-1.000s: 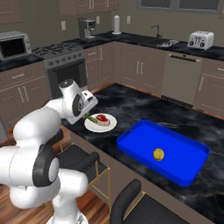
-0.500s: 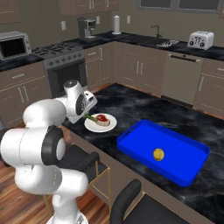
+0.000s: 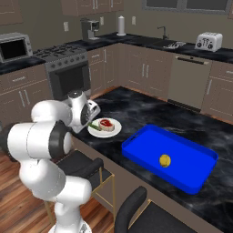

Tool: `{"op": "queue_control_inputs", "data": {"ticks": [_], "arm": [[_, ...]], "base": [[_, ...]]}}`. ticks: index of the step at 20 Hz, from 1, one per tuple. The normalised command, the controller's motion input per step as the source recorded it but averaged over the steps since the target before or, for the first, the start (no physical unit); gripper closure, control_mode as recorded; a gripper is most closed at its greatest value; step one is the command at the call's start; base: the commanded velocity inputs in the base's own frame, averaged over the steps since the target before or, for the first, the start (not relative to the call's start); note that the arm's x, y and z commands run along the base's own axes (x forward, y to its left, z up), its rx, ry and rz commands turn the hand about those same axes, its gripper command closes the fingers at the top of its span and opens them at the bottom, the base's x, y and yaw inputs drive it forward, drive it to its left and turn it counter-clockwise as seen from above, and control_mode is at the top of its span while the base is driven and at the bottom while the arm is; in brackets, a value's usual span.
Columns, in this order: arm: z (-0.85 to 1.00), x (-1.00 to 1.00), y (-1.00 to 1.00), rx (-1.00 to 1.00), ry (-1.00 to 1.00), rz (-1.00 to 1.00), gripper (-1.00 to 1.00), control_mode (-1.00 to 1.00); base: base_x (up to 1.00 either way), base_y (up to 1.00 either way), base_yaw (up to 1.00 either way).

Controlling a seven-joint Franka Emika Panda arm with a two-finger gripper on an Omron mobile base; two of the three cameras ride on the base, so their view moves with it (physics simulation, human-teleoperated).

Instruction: Create a steak meal by picking up the steak and asparagus from the tray and placing them on the plate. Leave the lemon on the tray.

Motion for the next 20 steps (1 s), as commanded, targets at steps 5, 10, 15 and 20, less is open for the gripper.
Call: {"op": "queue_control_inputs", "data": {"ticks": [5,10,15,20], "arm": [[-0.28,0.25,0.00,0.01,0.00,0.03,1.00,-1.00],[-0.26,0.29,0.00,0.00,0.00,0.02,1.00,-1.00],[-0.24,0.35,0.00,0.00,0.00,0.02,1.00,-1.00],[-0.24,0.39,0.00,0.00,0.00,0.02,1.00,-1.00]], "base": [[0.00,0.00,0.00],[0.00,0.00,0.00],[0.00,0.00,0.00],[0.00,0.00,0.00]]}}
